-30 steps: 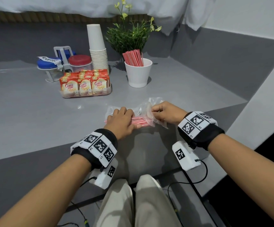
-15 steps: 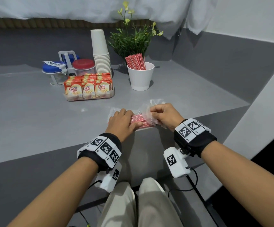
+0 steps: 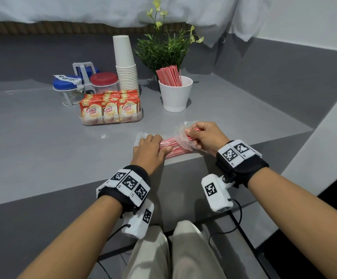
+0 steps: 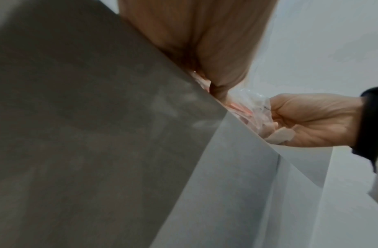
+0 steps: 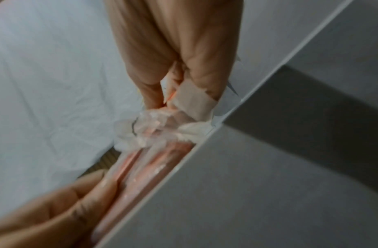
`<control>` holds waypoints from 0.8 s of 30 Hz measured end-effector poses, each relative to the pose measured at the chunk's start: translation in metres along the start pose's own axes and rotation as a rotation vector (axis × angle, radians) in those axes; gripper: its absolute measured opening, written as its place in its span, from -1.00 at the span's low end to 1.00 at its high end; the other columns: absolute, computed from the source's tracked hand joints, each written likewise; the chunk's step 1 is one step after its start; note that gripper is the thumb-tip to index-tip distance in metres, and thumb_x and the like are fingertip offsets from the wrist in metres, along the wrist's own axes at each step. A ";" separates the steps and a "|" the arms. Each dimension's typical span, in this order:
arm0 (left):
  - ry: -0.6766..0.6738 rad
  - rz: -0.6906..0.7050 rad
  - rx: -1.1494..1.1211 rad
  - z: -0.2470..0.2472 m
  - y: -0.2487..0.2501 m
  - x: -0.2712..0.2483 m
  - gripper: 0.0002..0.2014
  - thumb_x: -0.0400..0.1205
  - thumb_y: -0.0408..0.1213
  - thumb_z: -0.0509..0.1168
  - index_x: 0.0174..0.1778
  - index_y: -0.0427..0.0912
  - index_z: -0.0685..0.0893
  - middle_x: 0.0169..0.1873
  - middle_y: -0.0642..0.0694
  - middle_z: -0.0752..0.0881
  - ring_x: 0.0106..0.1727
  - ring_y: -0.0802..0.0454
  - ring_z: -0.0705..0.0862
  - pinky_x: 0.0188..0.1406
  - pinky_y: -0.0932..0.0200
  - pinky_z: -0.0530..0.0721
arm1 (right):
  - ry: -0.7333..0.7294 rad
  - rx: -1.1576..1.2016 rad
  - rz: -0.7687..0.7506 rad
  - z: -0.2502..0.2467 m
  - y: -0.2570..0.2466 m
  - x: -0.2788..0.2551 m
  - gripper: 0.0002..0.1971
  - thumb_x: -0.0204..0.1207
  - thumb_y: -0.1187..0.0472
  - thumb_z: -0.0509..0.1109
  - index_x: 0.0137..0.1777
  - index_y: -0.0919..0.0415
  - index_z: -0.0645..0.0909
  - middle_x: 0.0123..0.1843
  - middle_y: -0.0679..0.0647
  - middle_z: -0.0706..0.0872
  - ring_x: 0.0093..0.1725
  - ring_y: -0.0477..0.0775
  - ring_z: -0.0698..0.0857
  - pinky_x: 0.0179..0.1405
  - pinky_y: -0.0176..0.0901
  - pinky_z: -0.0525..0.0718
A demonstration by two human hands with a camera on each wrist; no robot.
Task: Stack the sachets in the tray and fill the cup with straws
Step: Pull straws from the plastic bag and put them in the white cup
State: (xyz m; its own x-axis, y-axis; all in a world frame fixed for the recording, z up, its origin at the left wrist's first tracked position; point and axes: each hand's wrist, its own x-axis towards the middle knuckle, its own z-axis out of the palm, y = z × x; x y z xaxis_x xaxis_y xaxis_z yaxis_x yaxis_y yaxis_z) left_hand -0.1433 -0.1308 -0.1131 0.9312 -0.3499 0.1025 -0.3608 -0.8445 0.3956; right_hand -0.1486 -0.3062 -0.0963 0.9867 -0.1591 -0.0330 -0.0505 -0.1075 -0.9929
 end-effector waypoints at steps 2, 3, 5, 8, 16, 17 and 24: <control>-0.007 -0.002 -0.008 0.000 0.000 0.000 -0.65 0.70 -0.04 0.06 0.26 -0.20 0.45 0.22 -0.19 0.53 0.26 -0.15 0.44 0.23 -0.03 0.39 | 0.057 0.023 -0.016 -0.003 -0.005 0.002 -0.83 0.50 0.38 0.37 -0.31 0.27 0.52 -0.58 0.13 0.52 -0.78 -0.19 0.38 -0.81 -0.42 0.33; -0.009 -0.004 -0.008 0.000 0.000 0.000 -0.66 0.70 -0.04 0.06 0.27 -0.19 0.44 0.23 -0.19 0.52 0.26 -0.15 0.44 0.24 -0.02 0.39 | 0.091 0.052 -0.031 -0.005 -0.008 0.003 -0.84 0.49 0.38 0.39 -0.30 0.26 0.53 -0.49 0.16 0.53 -0.76 -0.20 0.39 -0.80 -0.43 0.33; -0.010 -0.009 0.002 0.000 0.001 0.001 -0.66 0.71 -0.05 0.05 0.28 -0.19 0.43 0.24 -0.19 0.52 0.27 -0.15 0.44 0.25 -0.03 0.39 | 0.146 0.181 -0.042 -0.009 -0.011 0.006 -0.84 0.47 0.38 0.41 -0.29 0.25 0.51 -0.45 0.16 0.57 -0.73 -0.20 0.40 -0.78 -0.45 0.35; -0.013 -0.011 0.004 -0.001 0.003 0.003 -0.67 0.72 -0.06 0.03 0.30 -0.17 0.41 0.26 -0.19 0.51 0.28 -0.15 0.43 0.27 -0.04 0.38 | 0.094 0.411 0.006 -0.005 -0.013 0.004 -0.83 0.49 0.33 0.40 -0.30 0.28 0.51 -0.55 0.06 0.63 -0.71 -0.19 0.40 -0.76 -0.46 0.38; 0.032 -0.005 -0.170 -0.002 0.004 -0.001 -0.66 0.67 -0.14 0.16 0.34 -0.12 0.35 0.24 -0.14 0.53 0.28 -0.12 0.44 0.25 -0.02 0.35 | 0.206 0.094 -0.115 0.023 -0.012 0.005 -0.68 0.52 0.22 0.40 -0.47 0.20 0.49 -0.66 -0.06 0.54 -0.74 -0.20 0.49 -0.70 -0.42 0.44; 0.037 0.004 -0.199 -0.003 0.005 -0.002 -0.63 0.66 -0.17 0.19 0.37 -0.09 0.31 0.24 -0.13 0.53 0.28 -0.12 0.45 0.26 -0.02 0.35 | 0.279 0.032 -0.146 0.021 -0.017 0.008 -0.69 0.52 0.21 0.38 -0.46 0.17 0.50 -0.58 -0.04 0.57 -0.67 -0.23 0.54 -0.62 -0.45 0.49; -0.058 0.070 0.029 -0.004 0.005 0.000 -0.65 0.69 -0.07 0.10 0.41 0.11 0.37 0.34 -0.08 0.43 0.39 -0.14 0.36 0.35 -0.11 0.33 | 0.341 -0.195 -0.313 0.022 -0.024 0.015 -0.70 0.59 0.16 0.26 -0.41 0.06 0.44 -0.43 -0.03 0.51 -0.41 -0.09 0.51 -0.32 -0.28 0.50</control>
State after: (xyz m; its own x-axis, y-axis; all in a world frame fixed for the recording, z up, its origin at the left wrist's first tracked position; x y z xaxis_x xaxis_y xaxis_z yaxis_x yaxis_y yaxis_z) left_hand -0.1450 -0.1327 -0.1073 0.8994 -0.4304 0.0760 -0.4269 -0.8282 0.3631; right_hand -0.1292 -0.2840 -0.0756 0.8543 -0.3977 0.3348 0.1799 -0.3780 -0.9082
